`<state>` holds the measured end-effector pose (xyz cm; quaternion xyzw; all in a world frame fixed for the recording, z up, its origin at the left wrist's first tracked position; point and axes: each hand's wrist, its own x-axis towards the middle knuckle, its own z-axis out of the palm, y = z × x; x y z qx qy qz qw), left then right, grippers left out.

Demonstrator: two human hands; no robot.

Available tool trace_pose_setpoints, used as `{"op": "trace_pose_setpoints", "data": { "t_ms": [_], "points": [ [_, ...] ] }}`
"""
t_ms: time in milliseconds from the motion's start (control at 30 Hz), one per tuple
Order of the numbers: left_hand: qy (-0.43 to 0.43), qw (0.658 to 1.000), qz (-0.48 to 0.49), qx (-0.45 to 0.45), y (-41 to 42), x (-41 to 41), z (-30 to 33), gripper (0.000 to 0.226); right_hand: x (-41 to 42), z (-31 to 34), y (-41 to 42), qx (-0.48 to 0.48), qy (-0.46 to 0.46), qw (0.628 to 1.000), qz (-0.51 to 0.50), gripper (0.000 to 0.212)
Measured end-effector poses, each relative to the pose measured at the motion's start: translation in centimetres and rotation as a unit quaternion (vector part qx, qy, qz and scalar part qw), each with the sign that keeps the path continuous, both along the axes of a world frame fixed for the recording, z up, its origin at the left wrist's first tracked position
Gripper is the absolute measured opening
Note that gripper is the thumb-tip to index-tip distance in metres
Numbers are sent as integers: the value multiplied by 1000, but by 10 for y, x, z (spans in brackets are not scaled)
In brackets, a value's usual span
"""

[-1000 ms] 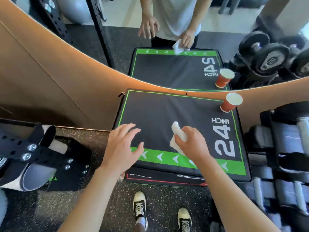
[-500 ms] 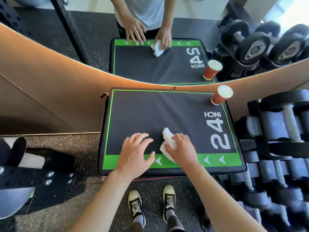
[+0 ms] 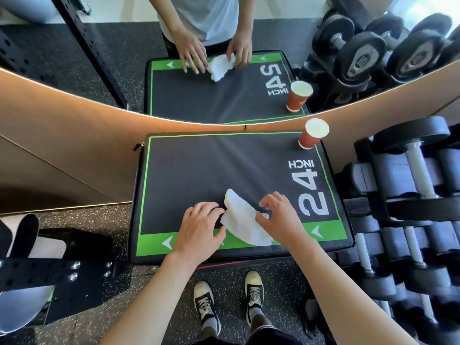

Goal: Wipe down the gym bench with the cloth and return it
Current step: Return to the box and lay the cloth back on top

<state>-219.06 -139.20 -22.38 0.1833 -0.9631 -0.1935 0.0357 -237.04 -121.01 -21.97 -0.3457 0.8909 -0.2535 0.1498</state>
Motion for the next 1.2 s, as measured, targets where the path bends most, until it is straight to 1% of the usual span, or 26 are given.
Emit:
{"op": "trace_pose_setpoints", "data": {
  "t_ms": [100,200,400,533,667,833,933,1000,1067,1133,1200],
  "points": [
    [-23,1000,10,-5,7,-6,-3,38,4,-5,-2,17,-23,999,23,17],
    [-43,999,23,-11,16,-14,-2,31,11,-8,0,22,-29,999,22,18],
    [-42,997,58,-10,28,-25,-5,27,16,-11,-1,32,-39,998,23,14],
    [-26,997,74,24,33,-27,-4,19,12,-6,-4,46,-46,997,39,12],
    [-7,994,95,61,31,-21,2,11,-5,2,2,47,-29,998,25,11],
    [32,983,139,118,22,-9,18,14,-30,11,6,26,-2,1000,-5,10],
    [1,978,157,134,23,-4,20,13,-29,7,-2,44,-18,999,17,11],
    [-38,976,167,136,23,-1,19,10,-24,1,-6,62,-32,997,33,15],
    [-53,976,174,123,23,3,19,10,-19,-2,-6,50,-35,998,22,20],
    [-36,980,173,92,22,2,20,11,-16,-2,-3,32,-37,999,-3,26],
    [-12,985,161,67,20,-5,20,13,-14,-3,0,45,-43,998,-17,32]
  ]
}}
